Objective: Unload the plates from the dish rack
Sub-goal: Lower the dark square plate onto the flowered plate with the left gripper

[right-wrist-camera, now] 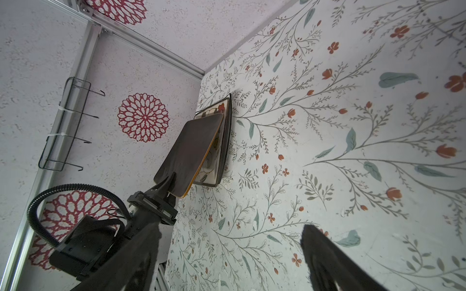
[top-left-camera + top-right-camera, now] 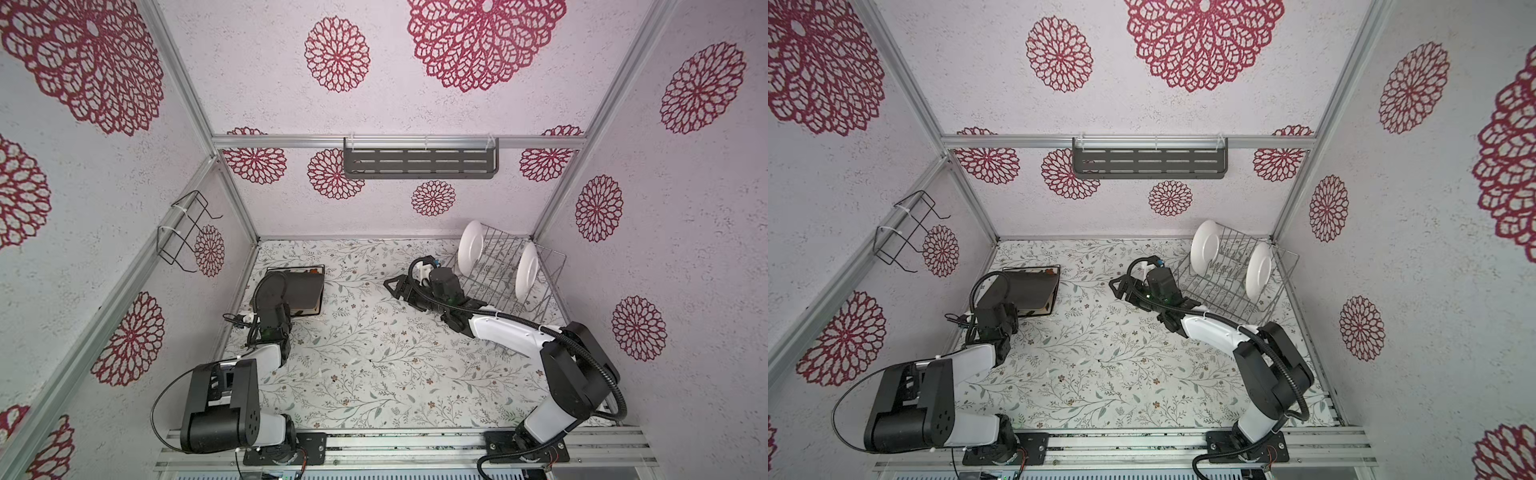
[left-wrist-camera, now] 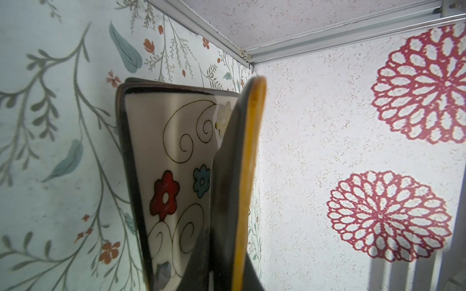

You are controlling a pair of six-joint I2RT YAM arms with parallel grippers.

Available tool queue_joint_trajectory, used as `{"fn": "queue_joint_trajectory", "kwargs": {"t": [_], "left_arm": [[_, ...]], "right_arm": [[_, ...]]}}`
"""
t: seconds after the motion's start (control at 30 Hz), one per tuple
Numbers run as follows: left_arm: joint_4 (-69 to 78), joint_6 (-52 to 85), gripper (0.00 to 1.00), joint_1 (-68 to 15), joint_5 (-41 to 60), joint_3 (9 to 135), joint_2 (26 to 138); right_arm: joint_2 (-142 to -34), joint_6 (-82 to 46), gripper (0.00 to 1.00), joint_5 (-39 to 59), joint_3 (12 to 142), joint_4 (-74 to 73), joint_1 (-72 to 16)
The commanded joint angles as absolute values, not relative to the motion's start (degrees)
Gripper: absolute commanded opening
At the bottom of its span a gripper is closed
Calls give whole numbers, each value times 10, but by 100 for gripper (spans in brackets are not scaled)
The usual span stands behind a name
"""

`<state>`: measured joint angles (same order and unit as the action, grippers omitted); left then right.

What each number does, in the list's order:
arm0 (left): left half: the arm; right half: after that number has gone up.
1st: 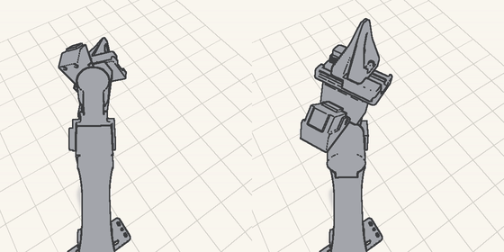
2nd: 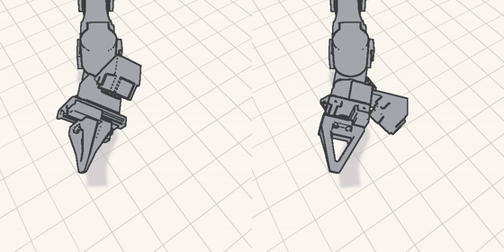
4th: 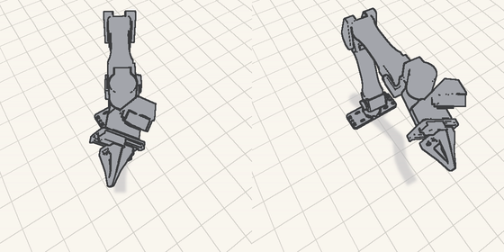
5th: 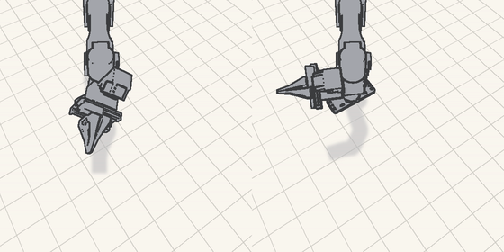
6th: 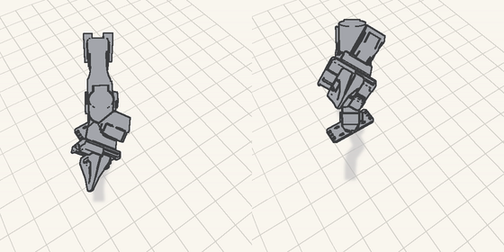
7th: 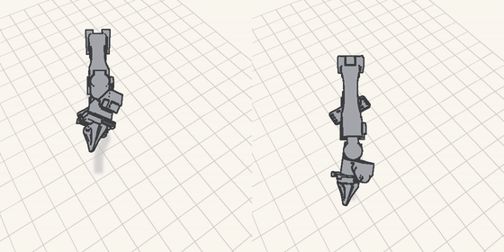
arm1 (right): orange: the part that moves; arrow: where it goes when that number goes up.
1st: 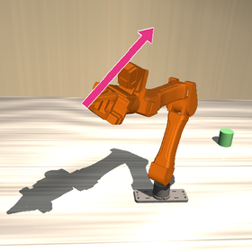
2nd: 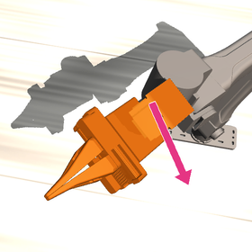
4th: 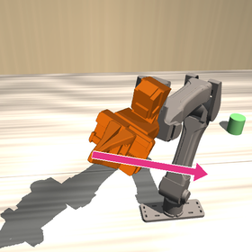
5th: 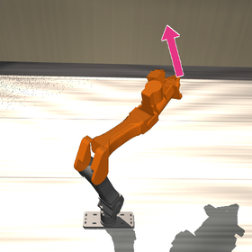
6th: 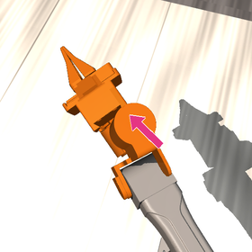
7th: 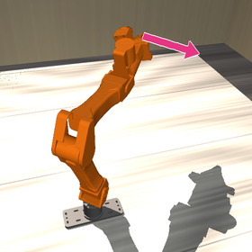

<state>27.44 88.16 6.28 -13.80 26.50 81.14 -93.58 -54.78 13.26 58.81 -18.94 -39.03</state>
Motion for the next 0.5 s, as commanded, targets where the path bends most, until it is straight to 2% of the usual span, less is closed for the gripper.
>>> {"fn": "queue_joint_trajectory", "kwargs": {"t": [0.0,0.43,0.47], "left_arm": [[359,896,0,67,-151,294,795],[319,885,0,70,-147,307,799],[318,885,3,70,-147,307,799]], "right_arm": [[-934,-529,91,143,606,-192,-394],[-940,-528,92,148,614,-185,-394],[-940,-528,92,148,614,-185,-395]]}}
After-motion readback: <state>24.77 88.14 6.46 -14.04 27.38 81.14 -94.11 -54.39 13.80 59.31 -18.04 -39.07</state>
